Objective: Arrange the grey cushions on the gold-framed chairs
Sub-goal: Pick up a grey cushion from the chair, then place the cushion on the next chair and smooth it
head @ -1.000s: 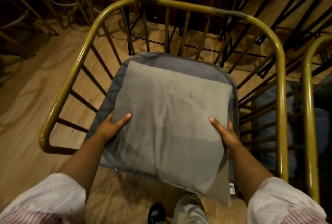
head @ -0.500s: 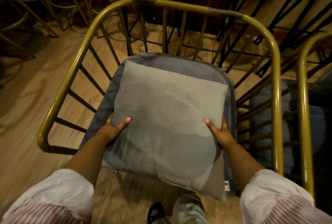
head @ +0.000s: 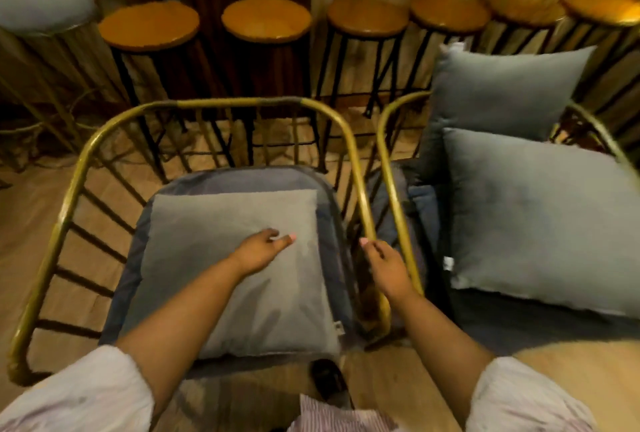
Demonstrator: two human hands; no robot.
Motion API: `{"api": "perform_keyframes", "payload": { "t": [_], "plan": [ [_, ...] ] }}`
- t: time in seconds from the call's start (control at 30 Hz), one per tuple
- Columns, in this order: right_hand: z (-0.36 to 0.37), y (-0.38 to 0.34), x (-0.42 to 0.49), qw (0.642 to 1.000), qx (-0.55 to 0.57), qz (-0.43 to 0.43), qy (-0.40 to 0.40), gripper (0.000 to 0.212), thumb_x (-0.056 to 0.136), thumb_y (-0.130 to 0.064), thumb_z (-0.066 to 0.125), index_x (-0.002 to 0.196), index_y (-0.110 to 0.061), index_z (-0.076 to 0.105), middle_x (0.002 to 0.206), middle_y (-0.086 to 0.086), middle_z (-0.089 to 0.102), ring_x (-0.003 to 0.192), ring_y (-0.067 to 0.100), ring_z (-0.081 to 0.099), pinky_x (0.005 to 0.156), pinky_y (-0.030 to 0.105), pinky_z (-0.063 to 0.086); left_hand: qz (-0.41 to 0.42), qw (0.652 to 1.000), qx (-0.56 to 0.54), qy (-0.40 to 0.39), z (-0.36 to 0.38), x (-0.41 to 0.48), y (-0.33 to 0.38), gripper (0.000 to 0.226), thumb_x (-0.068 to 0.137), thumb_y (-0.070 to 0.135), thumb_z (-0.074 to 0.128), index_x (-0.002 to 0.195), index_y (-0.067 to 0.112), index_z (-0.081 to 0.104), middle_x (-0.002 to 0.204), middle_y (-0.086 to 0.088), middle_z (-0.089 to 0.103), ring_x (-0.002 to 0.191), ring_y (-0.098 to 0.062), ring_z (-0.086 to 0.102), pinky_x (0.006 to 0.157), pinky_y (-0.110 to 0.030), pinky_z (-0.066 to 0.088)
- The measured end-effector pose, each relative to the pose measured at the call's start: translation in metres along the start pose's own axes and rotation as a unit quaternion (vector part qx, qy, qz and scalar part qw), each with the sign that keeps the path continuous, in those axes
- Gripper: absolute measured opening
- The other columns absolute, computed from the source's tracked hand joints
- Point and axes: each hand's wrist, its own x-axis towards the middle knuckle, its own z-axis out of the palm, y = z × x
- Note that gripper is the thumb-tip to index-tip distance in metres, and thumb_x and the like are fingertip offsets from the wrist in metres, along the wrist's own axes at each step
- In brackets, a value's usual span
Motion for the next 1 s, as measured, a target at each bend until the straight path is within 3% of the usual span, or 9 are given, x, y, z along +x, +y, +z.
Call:
{"api": "perform_keyframes", "payload": {
  "t": [0.1,0.2,0.33,0.43,0.6,0.7,0.77,0.83,1.0],
  "plan": [
    [-0.067,-0.009,0.013,0.996,-0.003,-0.054,0.073,0.020,0.094,-0.012,0.053,0.097,0.000,0.068,0.081,0.005,0.063,0.068,0.005,0.053,0.071,0.021,0.042,0.073,0.997,0.016,-0.015,0.034,-0.012,0.067,0.059,0.094,0.044,0.046,0.140,0.007,0.043,0.143,-0.014,0.048,0.131,-0.029,0.045,0.102,-0.032,0.036],
    [-0.132,-0.012,0.039,0.983,-0.010,-0.090,0.157,0.022,0.094,-0.010,0.053,0.102,0.006,0.067,0.099,0.020,0.068,0.089,0.015,0.058,0.077,0.019,0.041,0.108,0.993,-0.010,-0.039,0.076,-0.006,0.118,0.053,0.093,0.045,0.048,0.131,0.009,0.052,0.125,-0.010,0.058,0.110,-0.022,0.053,0.082,-0.028,0.041],
    [-0.228,0.005,0.085,0.969,0.007,-0.073,0.235,0.026,0.093,-0.010,0.054,0.113,0.005,0.062,0.115,0.026,0.061,0.103,0.031,0.058,0.089,0.027,0.043,0.115,0.992,-0.040,-0.043,0.149,0.018,0.189,0.036,0.092,0.045,0.051,0.117,0.019,0.052,0.111,0.000,0.053,0.099,-0.014,0.049,0.077,-0.023,0.038],
    [-0.301,0.028,0.120,0.967,-0.038,-0.038,0.249,0.032,0.093,-0.014,0.054,0.122,0.000,0.058,0.129,0.025,0.051,0.114,0.036,0.055,0.102,0.040,0.041,0.100,0.992,-0.058,-0.044,0.203,0.046,0.239,0.057,0.092,0.042,0.052,0.138,0.009,0.042,0.128,0.002,0.048,0.113,-0.016,0.049,0.089,-0.023,0.035],
    [-0.406,0.070,0.173,0.947,-0.205,0.015,0.246,0.051,0.092,-0.035,0.054,0.137,-0.013,0.047,0.148,0.014,0.038,0.137,0.032,0.035,0.115,0.043,0.024,0.042,0.989,-0.143,-0.024,0.282,0.082,0.309,0.058,0.094,0.029,0.053,0.144,0.007,0.033,0.140,-0.002,0.043,0.134,-0.024,0.042,0.091,-0.016,0.034],
    [-0.441,0.085,0.195,0.940,-0.245,0.052,0.233,0.065,0.089,-0.056,0.047,0.144,-0.024,0.035,0.156,0.007,0.027,0.144,0.028,0.023,0.117,0.046,0.014,0.006,0.989,-0.146,-0.010,0.314,0.108,0.322,0.108,0.063,0.073,0.059,0.149,0.021,0.021,0.154,-0.007,0.033,0.141,-0.030,0.033,0.115,-0.037,0.030],
    [-0.459,0.090,0.207,0.940,-0.241,0.082,0.227,0.075,0.084,-0.067,0.044,0.146,-0.029,0.030,0.158,0.005,0.023,0.145,0.028,0.020,0.117,0.050,0.015,-0.028,0.990,-0.135,0.004,0.329,0.132,0.321,0.126,0.046,0.083,0.055,0.151,0.027,0.011,0.157,-0.010,0.026,0.143,-0.034,0.026,0.117,-0.048,0.027],
    [-0.471,0.098,0.215,0.945,-0.210,0.121,0.218,0.087,0.075,-0.078,0.044,0.147,-0.033,0.025,0.159,0.005,0.022,0.144,0.031,0.021,0.116,0.052,0.017,-0.047,0.990,-0.129,0.018,0.332,0.141,0.326,0.121,0.056,0.077,0.061,0.151,0.028,0.005,0.158,-0.012,0.020,0.144,-0.035,0.023,0.118,-0.048,0.024],
    [-0.492,0.119,0.218,0.958,-0.035,0.201,0.203,0.119,0.042,-0.095,0.050,0.144,-0.041,0.021,0.148,0.009,0.041,0.129,0.039,0.044,0.108,0.055,0.035,-0.026,0.982,-0.184,0.034,0.328,0.158,0.313,0.137,0.034,0.074,0.076,0.149,0.022,0.021,0.150,-0.005,0.039,0.132,-0.029,0.045,0.110,-0.045,0.040]
  ]
}}
